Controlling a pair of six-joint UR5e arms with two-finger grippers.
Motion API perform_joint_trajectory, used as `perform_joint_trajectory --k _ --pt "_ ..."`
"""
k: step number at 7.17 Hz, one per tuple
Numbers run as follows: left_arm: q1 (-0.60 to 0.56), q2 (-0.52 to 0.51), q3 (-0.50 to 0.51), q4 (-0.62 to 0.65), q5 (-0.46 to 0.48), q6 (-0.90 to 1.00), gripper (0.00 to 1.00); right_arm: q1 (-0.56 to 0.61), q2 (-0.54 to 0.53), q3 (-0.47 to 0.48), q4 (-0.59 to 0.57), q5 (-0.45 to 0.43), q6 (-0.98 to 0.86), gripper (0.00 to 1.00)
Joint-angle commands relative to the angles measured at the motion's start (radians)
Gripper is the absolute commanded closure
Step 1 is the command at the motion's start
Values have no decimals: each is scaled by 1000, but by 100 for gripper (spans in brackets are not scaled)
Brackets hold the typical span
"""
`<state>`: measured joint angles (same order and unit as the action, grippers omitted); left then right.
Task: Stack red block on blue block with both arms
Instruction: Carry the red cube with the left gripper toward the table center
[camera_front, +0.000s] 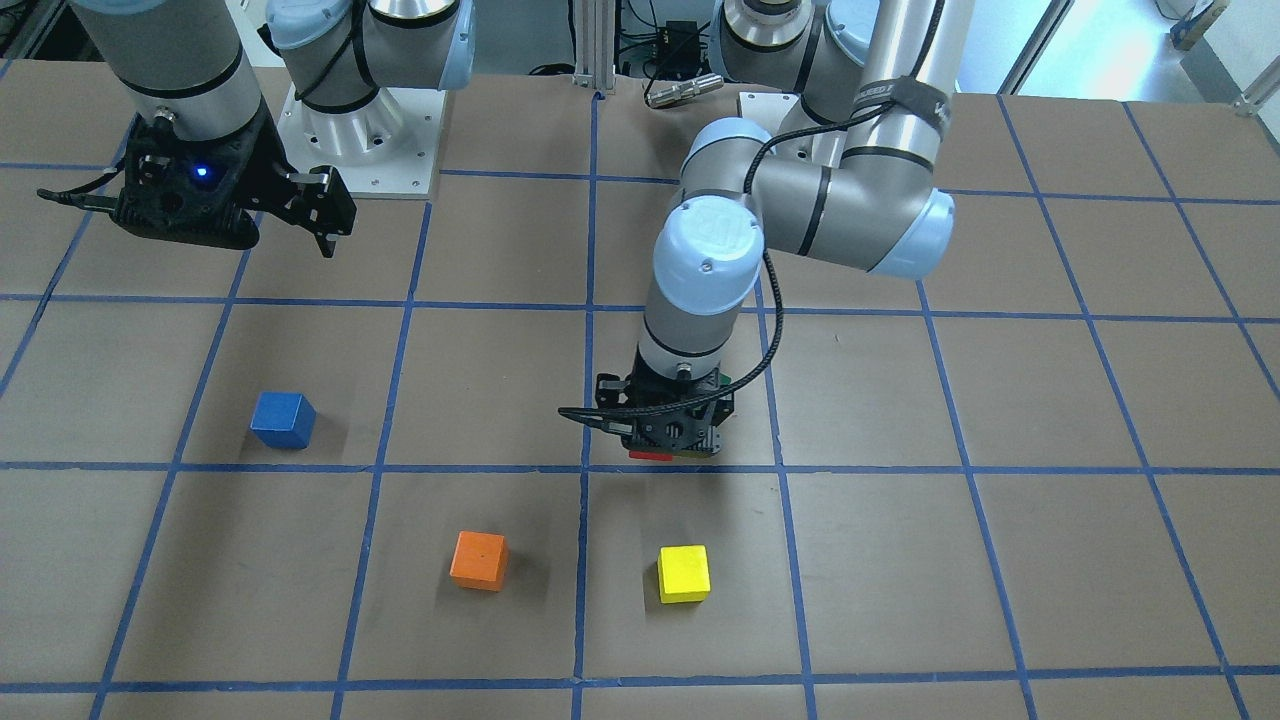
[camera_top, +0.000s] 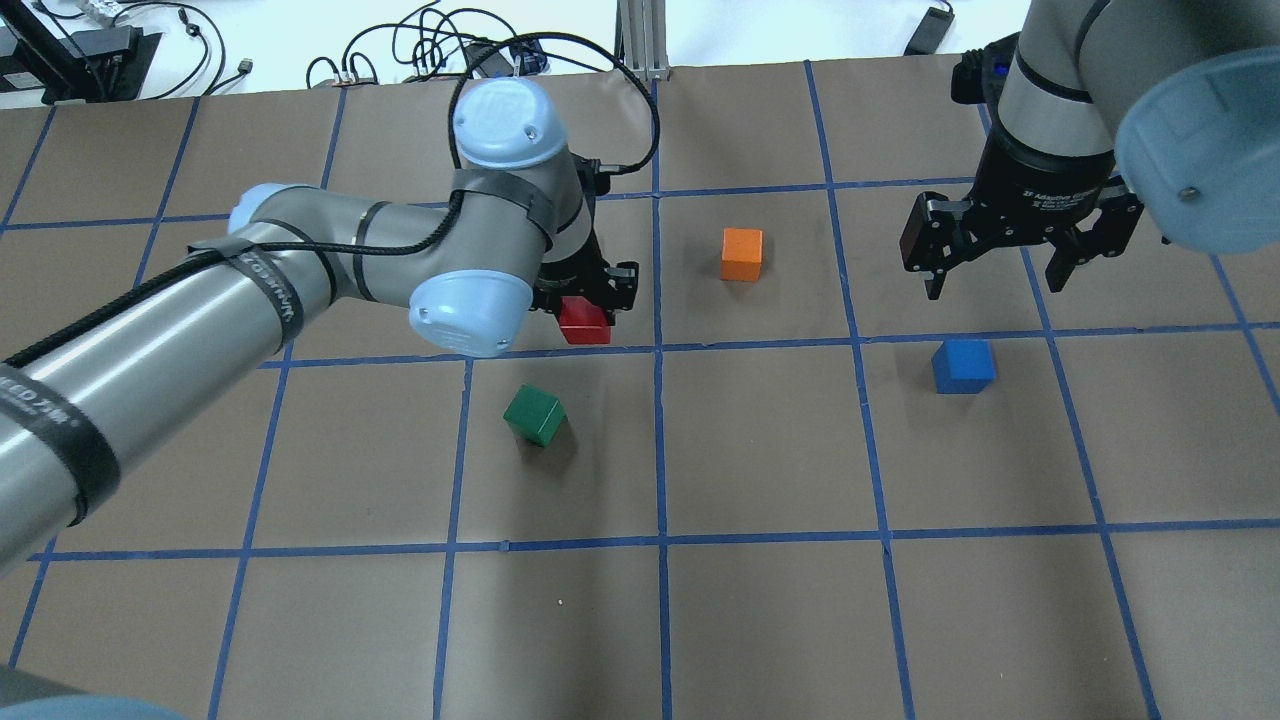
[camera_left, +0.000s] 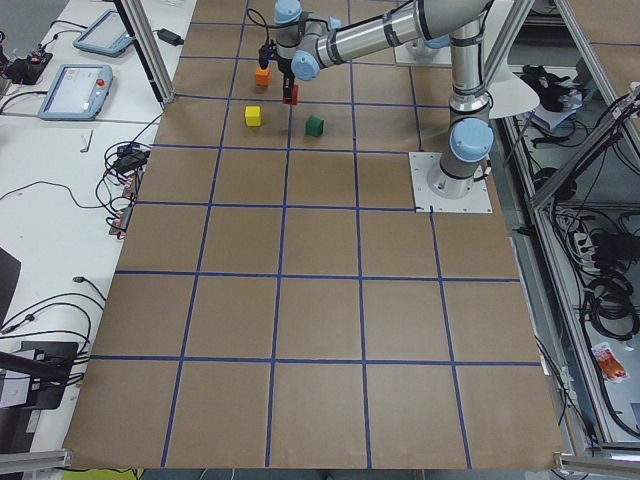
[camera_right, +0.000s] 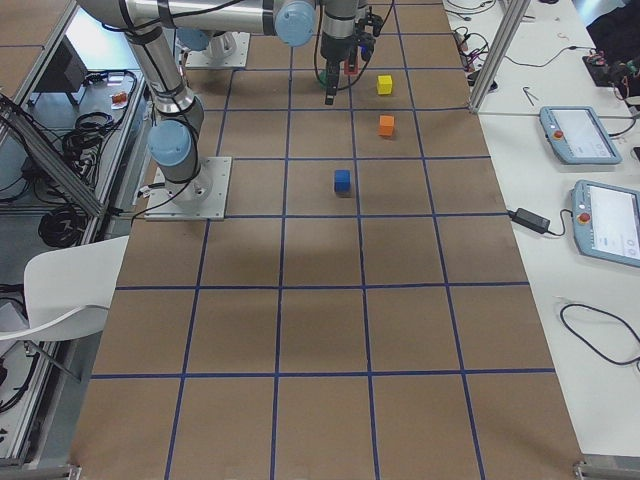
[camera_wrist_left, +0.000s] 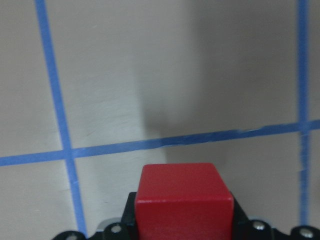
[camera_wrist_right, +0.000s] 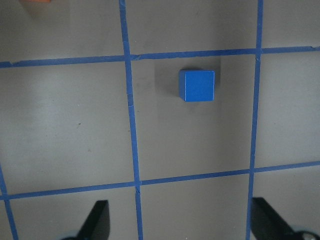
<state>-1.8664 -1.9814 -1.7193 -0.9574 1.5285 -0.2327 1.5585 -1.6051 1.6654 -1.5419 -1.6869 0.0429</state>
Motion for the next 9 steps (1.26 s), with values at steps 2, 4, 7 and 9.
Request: perform_joint_trajectory --k 2,4,7,9 --pt "-86 -128 64 106 10 -104 100 0 1 0 -3 -3 -3 0" --pt "-93 -172 86 105 13 -102 100 3 1 2 -3 -2 2 0" --pt "-93 -169 93 103 41 -105 1 -2 4 4 9 18 -49 0" --pt "-83 -125 98 88 33 -100 0 5 5 4 3 21 -35 0"
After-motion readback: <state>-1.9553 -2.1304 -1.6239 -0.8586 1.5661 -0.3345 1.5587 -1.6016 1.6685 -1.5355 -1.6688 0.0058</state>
